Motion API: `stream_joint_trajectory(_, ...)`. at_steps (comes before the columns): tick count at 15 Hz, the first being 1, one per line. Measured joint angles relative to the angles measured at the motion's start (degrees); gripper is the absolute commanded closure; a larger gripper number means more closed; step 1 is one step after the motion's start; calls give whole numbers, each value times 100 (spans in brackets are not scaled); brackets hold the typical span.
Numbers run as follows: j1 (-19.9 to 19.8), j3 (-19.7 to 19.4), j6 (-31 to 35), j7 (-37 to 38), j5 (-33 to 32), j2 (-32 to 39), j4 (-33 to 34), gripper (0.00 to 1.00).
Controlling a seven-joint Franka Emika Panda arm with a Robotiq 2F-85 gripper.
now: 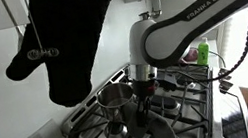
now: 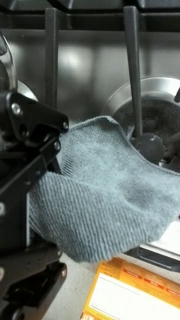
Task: Put the kitchen towel on the pot them move the pot to the left
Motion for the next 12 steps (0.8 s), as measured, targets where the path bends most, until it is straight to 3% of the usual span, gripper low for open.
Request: stream_joint_trajectory(12,-7,-17,-455,46,0,3,136,100)
